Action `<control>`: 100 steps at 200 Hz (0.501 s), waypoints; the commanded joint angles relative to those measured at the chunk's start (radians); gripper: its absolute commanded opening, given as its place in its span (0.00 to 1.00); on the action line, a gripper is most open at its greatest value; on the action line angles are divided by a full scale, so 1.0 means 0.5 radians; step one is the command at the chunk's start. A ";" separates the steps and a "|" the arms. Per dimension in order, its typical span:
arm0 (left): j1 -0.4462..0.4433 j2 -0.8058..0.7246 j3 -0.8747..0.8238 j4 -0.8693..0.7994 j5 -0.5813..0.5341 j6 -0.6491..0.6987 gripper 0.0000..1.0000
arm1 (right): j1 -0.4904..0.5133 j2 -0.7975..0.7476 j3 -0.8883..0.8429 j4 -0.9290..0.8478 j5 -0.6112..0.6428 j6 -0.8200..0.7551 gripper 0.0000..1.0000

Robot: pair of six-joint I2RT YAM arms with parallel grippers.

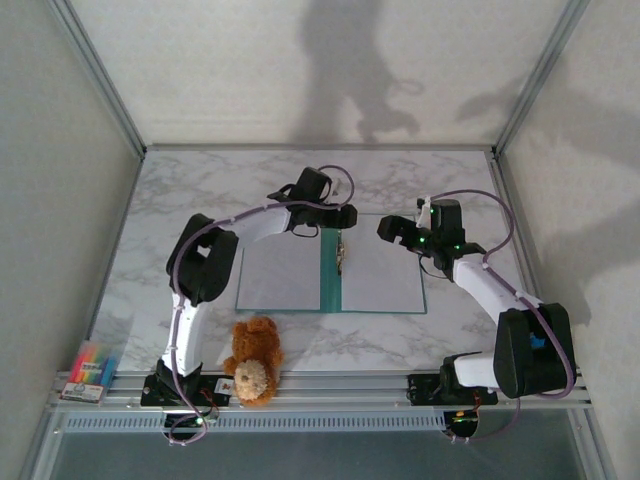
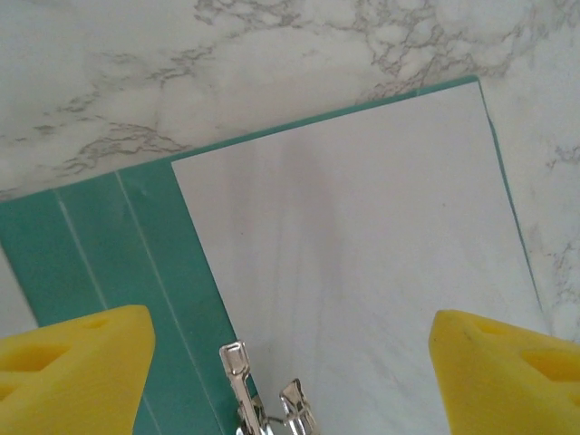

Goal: Put the files into the folder

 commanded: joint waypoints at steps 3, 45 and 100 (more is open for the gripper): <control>0.019 0.070 0.079 0.053 0.118 0.087 0.79 | -0.007 0.040 0.012 0.037 -0.018 0.035 0.95; 0.015 0.149 0.104 0.042 0.206 0.130 0.77 | -0.008 0.105 0.047 0.009 -0.058 0.034 0.94; -0.002 0.191 0.115 0.031 0.256 0.173 0.77 | -0.006 0.113 0.050 0.003 -0.034 0.029 0.94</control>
